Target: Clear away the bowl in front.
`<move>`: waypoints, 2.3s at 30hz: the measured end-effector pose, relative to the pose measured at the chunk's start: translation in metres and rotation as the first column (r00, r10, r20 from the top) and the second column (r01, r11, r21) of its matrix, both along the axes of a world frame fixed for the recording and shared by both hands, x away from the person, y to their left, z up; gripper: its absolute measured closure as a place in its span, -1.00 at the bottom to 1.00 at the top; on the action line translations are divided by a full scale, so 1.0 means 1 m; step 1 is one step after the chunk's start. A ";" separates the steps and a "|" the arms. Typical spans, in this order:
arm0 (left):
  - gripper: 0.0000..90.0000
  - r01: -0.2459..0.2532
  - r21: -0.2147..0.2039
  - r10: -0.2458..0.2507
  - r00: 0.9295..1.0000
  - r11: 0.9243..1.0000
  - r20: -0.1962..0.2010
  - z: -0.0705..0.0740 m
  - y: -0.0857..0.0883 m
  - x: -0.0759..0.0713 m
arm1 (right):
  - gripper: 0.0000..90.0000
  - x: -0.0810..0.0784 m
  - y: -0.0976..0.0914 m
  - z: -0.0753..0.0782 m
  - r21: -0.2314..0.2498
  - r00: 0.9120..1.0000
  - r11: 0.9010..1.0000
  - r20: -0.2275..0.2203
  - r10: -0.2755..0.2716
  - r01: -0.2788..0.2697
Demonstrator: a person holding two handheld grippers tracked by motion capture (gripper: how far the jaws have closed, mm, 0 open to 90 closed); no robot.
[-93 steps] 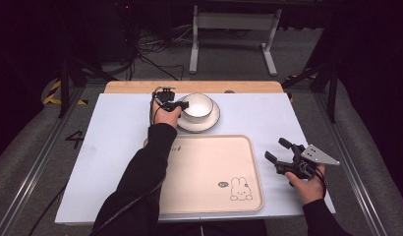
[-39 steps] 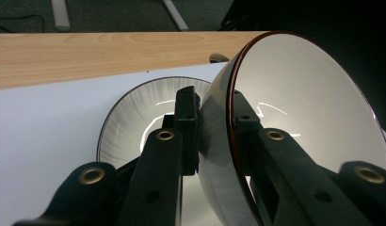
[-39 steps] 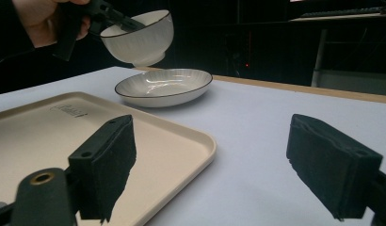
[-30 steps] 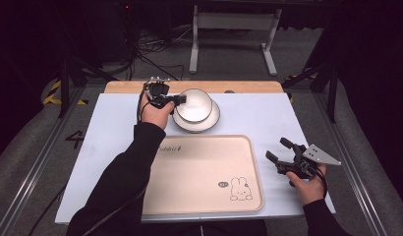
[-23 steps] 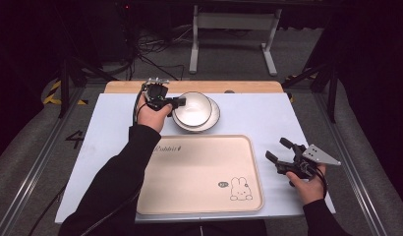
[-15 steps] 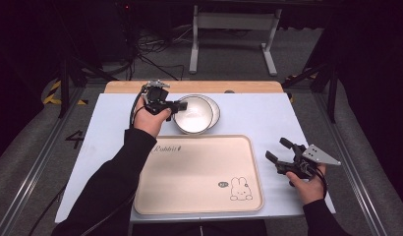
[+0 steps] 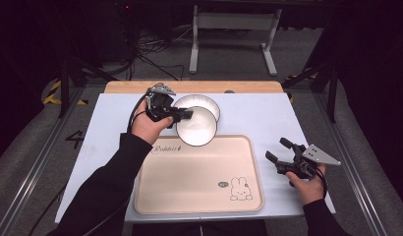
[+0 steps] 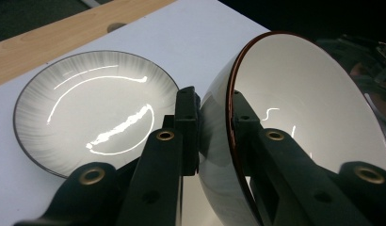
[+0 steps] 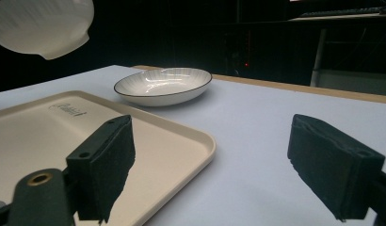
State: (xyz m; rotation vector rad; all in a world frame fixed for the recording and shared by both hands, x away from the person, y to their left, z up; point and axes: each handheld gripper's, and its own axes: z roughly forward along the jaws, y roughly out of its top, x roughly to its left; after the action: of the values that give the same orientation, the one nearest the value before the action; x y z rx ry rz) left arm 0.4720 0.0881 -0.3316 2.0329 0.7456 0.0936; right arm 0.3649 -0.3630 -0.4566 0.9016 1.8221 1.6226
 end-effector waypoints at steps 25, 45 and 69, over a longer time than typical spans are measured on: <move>0.74 0.219 0.133 -0.211 0.975 0.967 -0.073 -0.018 -0.025 -0.017 | -0.66 0.000 0.000 0.000 -0.002 1.000 1.000 -0.001 0.000 0.000; 0.74 0.330 0.222 -0.298 0.940 0.917 -0.167 -0.054 -0.043 -0.020 | -0.66 0.000 0.000 0.000 -0.002 1.000 1.000 -0.002 -0.002 0.002; 0.71 0.351 0.211 -0.303 0.925 0.912 -0.230 -0.073 -0.045 -0.018 | -0.65 0.001 0.001 0.000 -0.009 1.000 1.000 -0.009 -0.003 0.002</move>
State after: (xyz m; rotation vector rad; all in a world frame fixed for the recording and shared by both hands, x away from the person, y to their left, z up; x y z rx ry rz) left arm 0.4538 0.0433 -0.4050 2.4072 0.5154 -0.2194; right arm 0.3657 -0.3620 -0.4563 0.9087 1.8322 1.6104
